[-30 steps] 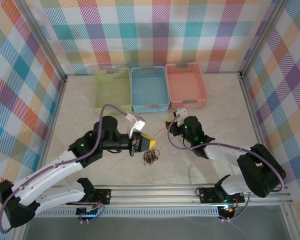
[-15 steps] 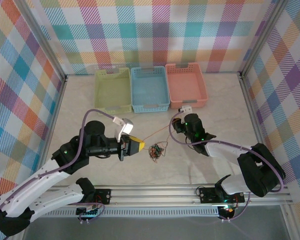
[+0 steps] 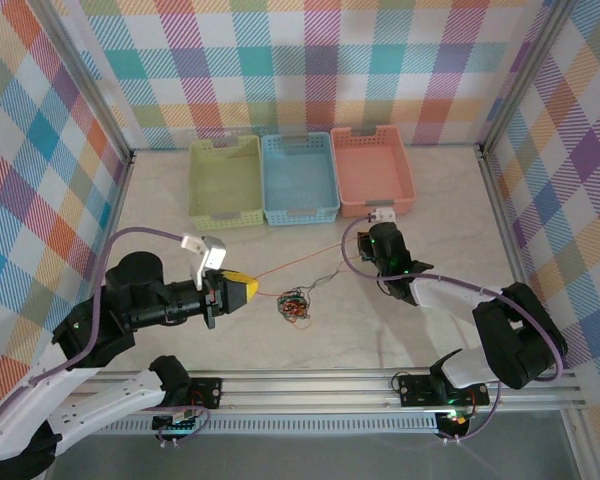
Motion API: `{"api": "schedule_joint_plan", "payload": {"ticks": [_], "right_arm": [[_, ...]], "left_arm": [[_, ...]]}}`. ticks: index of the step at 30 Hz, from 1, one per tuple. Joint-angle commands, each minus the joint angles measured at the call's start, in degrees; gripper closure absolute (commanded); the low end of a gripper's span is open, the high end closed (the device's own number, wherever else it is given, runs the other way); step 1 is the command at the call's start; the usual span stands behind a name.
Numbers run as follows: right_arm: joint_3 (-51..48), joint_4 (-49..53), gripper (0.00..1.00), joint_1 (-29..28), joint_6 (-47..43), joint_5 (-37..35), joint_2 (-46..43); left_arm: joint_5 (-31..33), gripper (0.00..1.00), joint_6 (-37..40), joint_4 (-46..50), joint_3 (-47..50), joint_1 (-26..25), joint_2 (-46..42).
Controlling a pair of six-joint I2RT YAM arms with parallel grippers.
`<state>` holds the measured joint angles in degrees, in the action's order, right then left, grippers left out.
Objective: Untangle the cables
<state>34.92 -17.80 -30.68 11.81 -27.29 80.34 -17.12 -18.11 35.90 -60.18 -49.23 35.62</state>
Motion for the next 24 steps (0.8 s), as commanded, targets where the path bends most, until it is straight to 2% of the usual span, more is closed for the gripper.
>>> {"api": "schedule_joint_plan", "payload": {"ticks": [1, 14, 20, 24], "right_arm": [[1.34, 2.6, 0.57, 1.17, 2.16, -2.6, 1.05], [2.63, 5.83, 0.57, 3.11, 4.32, -1.64, 2.72], [2.87, 7.17, 0.56, 3.88, 5.23, -1.89, 2.83], [2.39, 5.76, 0.56, 3.96, 5.02, 0.22, 2.28]], "left_arm": [[2.1, 1.0, 1.66, 1.32, -2.53, -0.54, -1.08], [13.3, 1.0, 2.37, 6.31, -6.75, -0.52, -1.33], [21.64, 1.0, 4.32, 14.74, -13.39, -0.52, -2.9], [19.48, 1.0, 3.59, 12.94, -11.42, -0.57, -2.48]]}}
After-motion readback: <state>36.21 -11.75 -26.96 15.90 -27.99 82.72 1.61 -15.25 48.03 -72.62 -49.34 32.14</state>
